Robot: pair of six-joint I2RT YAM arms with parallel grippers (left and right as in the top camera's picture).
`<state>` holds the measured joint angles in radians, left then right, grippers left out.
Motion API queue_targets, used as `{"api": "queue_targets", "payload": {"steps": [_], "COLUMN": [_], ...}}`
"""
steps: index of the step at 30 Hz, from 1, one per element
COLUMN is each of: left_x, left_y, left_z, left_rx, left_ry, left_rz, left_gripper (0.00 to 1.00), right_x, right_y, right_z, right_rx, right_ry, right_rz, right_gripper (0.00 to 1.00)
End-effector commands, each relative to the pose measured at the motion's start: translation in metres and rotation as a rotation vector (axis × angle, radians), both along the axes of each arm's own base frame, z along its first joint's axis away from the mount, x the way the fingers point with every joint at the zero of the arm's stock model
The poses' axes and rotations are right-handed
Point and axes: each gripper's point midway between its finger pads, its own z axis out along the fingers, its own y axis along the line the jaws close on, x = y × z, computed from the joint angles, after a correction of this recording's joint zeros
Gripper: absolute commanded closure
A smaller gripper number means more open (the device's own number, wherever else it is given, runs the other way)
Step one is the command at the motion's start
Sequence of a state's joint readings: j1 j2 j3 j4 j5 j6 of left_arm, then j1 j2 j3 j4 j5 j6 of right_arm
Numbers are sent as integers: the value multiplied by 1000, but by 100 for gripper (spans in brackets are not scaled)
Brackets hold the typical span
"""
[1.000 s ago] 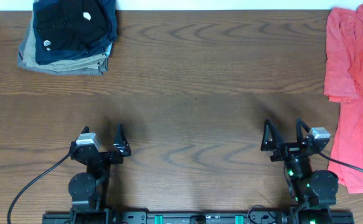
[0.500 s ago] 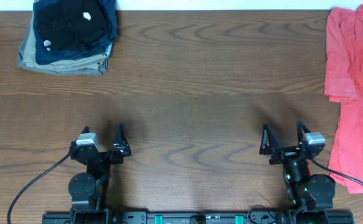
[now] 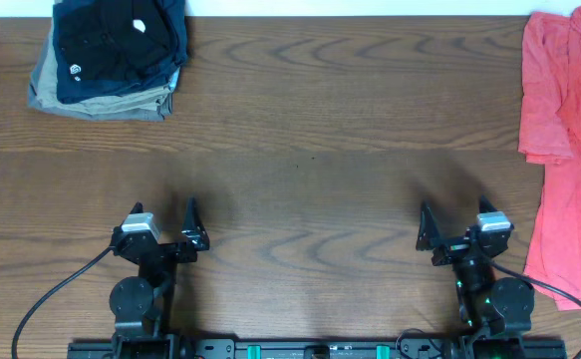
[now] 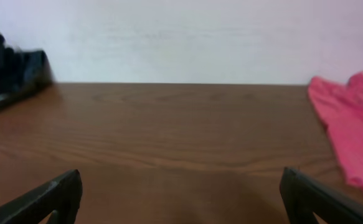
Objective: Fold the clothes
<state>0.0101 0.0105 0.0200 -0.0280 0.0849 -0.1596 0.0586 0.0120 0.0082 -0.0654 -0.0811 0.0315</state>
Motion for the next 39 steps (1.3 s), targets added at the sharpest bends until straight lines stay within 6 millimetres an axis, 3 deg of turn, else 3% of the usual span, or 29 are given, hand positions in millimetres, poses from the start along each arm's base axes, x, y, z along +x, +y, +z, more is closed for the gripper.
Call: {"api": "queue_targets", "payload": {"steps": [1, 39], "left_x": [-1, -1], "left_y": [-3, -3], "left_z": [-15, -15], "left_rx": [4, 4], "left_ry": [44, 44], "left_rz": [-13, -13], "left_gripper": [2, 2], "right_x": [0, 1], "right_y": [-1, -15], "right_z": [-1, -1], "right_rx": [-148, -150], "right_ry": [-19, -16], "right_rz": [2, -56], "right_gripper": [1, 1]}}
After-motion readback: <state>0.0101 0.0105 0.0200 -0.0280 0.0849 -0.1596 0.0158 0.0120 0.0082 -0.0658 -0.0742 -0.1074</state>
